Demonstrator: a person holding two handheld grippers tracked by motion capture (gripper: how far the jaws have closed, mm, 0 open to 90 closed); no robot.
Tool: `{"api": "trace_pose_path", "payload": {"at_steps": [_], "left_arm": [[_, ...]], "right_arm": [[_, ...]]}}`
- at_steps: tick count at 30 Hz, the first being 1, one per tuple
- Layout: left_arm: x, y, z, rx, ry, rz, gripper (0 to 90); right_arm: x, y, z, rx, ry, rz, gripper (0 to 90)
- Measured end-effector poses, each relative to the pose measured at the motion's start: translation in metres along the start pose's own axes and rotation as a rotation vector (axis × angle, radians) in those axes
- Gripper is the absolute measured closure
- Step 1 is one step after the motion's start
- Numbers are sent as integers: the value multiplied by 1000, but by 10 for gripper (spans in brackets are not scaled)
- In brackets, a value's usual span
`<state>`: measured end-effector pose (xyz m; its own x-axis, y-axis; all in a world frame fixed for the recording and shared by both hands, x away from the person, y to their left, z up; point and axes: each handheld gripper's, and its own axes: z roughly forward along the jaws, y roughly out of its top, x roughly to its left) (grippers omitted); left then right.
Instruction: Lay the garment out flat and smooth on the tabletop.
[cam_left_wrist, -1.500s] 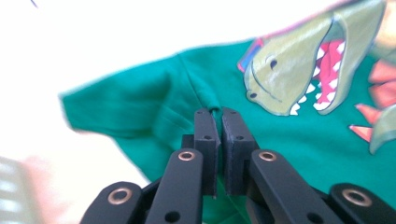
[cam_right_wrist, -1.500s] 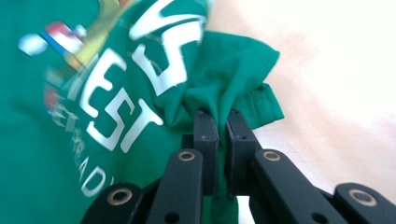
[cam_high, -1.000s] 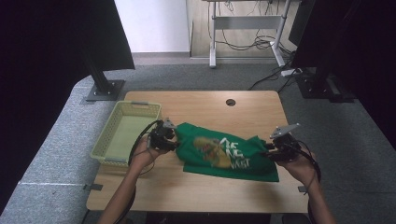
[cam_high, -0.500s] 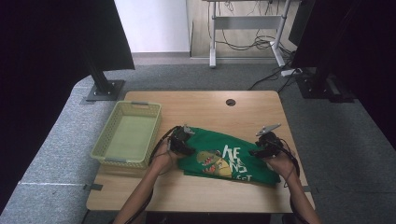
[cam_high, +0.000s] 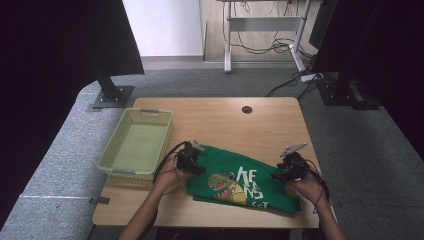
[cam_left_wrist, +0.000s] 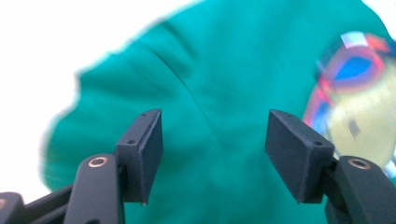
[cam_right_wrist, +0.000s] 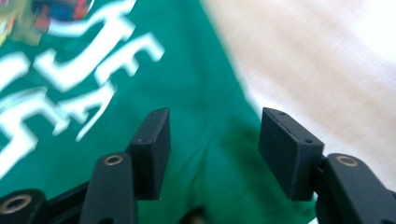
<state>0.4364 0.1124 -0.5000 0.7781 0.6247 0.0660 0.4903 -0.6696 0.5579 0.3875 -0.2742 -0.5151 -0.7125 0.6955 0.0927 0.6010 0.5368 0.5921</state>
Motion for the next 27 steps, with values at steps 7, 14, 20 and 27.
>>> {"api": "trace_pose_path", "payload": {"at_steps": [7,14,20,27], "left_arm": [[21,11,22,-21,80,10,301],[31,4,39,-14,4,-25,507],[17,13,0,-136,33,60,832],[1,48,-86,-507,241,83,669]], "right_arm": [[-3,23,31,13,-3,-64,392],[3,26,42,39,48,-64,768],[18,38,13,-20,-14,-106,831],[43,68,-78,-313,-227,-183,786]]}}
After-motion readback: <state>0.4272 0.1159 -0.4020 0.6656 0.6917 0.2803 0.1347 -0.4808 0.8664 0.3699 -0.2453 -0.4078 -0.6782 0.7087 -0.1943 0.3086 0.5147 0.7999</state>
